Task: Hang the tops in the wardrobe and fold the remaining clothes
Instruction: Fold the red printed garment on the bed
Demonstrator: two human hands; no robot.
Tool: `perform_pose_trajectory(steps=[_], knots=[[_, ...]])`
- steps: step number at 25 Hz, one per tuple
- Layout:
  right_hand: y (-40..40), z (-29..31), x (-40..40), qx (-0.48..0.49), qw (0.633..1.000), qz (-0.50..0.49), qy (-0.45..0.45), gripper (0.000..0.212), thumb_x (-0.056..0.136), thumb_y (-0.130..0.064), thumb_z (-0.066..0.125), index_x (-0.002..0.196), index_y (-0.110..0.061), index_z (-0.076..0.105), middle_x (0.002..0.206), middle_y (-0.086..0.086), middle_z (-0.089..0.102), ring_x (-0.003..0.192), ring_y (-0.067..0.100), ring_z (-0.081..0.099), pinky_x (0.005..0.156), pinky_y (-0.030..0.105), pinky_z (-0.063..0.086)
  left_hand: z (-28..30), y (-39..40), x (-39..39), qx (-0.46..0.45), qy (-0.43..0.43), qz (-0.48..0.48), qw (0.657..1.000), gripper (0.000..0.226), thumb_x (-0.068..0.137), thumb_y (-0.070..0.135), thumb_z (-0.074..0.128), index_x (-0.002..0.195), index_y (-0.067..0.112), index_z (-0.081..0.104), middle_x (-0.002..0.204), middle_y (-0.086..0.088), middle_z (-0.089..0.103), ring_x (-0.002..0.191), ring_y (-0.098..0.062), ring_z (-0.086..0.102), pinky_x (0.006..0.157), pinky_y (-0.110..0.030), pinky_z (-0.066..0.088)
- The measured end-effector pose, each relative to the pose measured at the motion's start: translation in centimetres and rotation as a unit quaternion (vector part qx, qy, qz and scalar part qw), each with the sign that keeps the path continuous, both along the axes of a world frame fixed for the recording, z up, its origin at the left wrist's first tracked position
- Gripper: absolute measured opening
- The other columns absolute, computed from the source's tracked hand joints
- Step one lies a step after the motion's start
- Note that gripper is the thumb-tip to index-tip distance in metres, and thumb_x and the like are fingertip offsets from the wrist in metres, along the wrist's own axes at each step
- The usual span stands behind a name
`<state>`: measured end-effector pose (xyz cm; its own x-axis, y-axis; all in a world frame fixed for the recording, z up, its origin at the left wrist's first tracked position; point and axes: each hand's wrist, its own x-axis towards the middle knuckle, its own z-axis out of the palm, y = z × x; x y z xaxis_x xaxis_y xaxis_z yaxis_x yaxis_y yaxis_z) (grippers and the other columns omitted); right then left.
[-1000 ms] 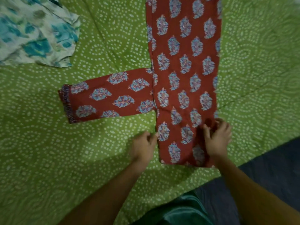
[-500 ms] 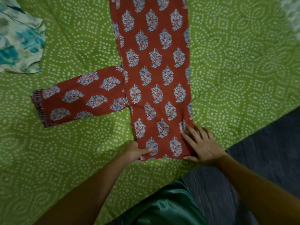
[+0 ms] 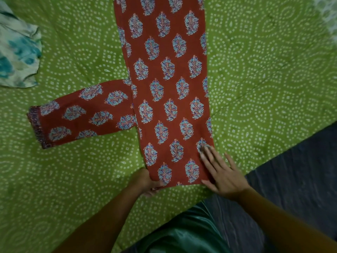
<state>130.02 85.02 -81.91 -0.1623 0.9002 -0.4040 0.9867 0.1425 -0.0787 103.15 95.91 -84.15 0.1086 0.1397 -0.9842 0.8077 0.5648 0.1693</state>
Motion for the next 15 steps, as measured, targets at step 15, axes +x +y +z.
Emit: perform_pose_trajectory(steps=[15], knots=[[10.9,-4.1,-6.3,0.048,0.965,-0.258,-0.001,0.080,0.094,-0.065,0.015,0.153,-0.013,-0.002,0.161,0.004,-0.006,0.148,0.024,-0.007,0.118,0.051,-0.001,0.6,10.3,-5.1,0.138,-0.072,0.652,0.742,0.078,0.079,0.066,0.052,0.120,0.000,0.057,0.079,-0.001,0.066,0.068,-0.009,0.066,0.078,-0.025,0.057]])
